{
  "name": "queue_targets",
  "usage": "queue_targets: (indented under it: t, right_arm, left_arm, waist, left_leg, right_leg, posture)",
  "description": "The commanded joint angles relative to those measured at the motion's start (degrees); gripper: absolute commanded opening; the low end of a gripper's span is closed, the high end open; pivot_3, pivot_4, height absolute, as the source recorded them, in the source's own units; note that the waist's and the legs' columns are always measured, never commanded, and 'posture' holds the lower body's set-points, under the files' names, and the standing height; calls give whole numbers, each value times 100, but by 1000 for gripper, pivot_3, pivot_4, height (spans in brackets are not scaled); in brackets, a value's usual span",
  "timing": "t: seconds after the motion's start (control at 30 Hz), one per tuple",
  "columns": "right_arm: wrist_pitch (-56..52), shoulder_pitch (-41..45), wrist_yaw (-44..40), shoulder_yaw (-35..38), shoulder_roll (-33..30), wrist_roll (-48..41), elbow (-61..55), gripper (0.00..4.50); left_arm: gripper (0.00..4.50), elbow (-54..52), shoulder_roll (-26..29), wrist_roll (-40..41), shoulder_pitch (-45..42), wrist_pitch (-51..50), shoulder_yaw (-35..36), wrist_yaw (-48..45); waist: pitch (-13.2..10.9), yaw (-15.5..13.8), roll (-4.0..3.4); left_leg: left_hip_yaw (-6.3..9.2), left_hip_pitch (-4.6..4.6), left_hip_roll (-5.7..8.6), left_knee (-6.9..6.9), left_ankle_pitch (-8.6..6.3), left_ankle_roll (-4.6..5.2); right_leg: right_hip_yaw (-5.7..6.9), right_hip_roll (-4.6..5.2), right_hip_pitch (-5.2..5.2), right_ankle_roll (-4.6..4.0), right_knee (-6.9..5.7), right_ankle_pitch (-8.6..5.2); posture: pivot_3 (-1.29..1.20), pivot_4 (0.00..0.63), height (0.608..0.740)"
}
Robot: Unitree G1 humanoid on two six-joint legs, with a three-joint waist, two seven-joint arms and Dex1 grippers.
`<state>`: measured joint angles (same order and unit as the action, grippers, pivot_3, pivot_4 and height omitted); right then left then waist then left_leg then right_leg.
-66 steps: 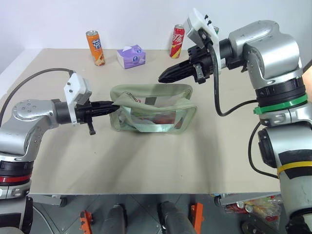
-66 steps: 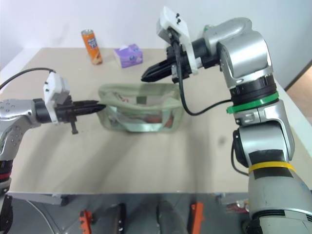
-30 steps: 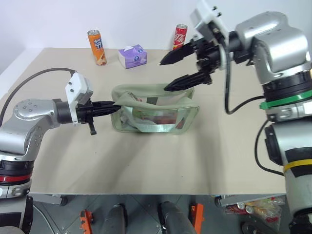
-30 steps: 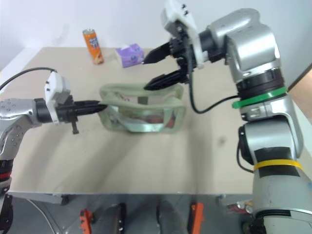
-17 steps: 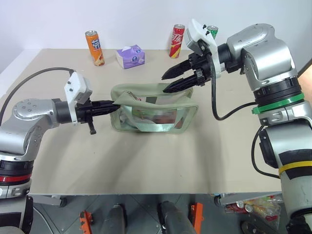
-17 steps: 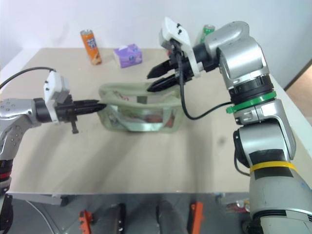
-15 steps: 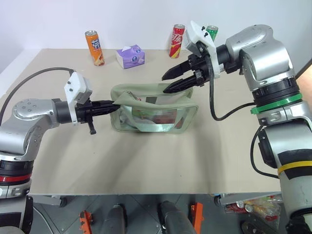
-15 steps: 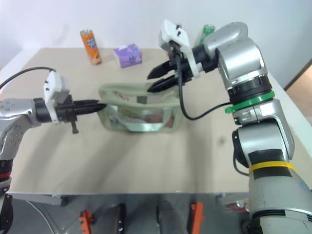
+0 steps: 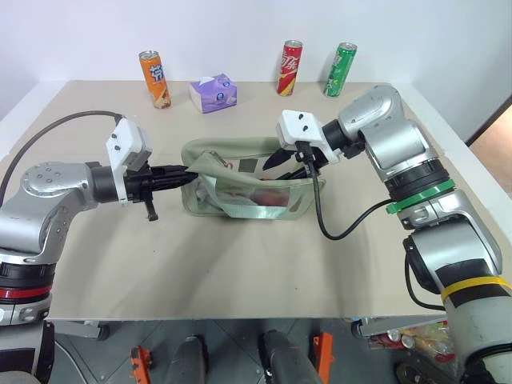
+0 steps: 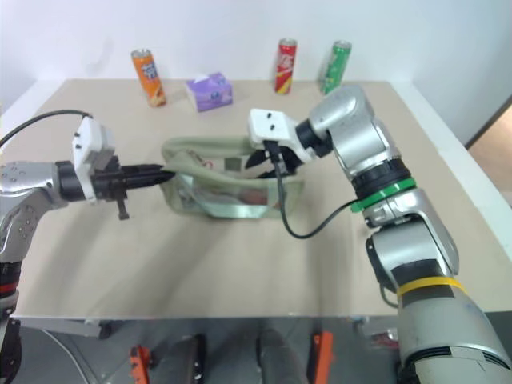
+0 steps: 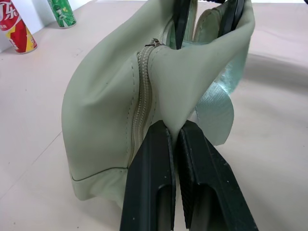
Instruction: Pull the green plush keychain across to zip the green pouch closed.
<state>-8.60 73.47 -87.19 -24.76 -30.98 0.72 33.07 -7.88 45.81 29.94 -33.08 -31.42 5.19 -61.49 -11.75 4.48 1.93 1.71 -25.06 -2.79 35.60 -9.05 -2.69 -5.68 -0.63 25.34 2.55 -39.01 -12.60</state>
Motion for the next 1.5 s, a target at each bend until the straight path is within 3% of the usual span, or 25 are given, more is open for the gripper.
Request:
queue_targets:
  t: [0.03, 0.67, 1.13, 1.37, 1.5]
  right_arm:
    - [219, 108, 53, 50, 124, 144, 180, 2208]
    - [-665, 503, -520, 143, 800, -209, 407, 2208]
    - [-856, 395, -398, 54, 1158, -180, 221, 2208]
    - [-860, 282, -294, 19, 1159, -101, 125, 19]
    - [-834, 334, -258, 78, 1073, -86, 164, 19]
  left_arm:
    - [0, -265, 50, 124, -42, 21, 168, 28]
    - [0, -235, 75, 161, -50, 2, 215, 70]
    - [0, -355, 88, 207, 8, -77, 292, 156]
    - [0, -426, 82, 213, 43, -121, 318, 215]
    - [0, -421, 73, 216, 30, -117, 306, 236]
  waist:
    - [0, 0, 0]
    - [0, 1, 0]
    - [0, 1, 0]
    - [0, 1, 0]
    - [0, 1, 0]
  left_leg:
    - [0, 0, 0, 1, 0, -1]
    - [3, -1, 0, 1, 2, -2]
    - [5, -2, -1, 0, 2, -2]
    - [5, -2, -1, 1, 2, -2]
    - [5, -2, -1, 1, 2, -2]
  right_leg:
    - [0, 0, 0, 0, 0, 1]
    - [2, -1, 0, -1, -1, 3]
    - [3, -2, 1, -1, -1, 2]
    - [4, -1, 0, -1, -1, 3]
    - [4, -1, 0, -1, -1, 3]
  posture:
    - [0, 150, 740]
    - [0, 150, 740]
    - [0, 150, 740]
    - [0, 150, 740]
    - [0, 150, 740]
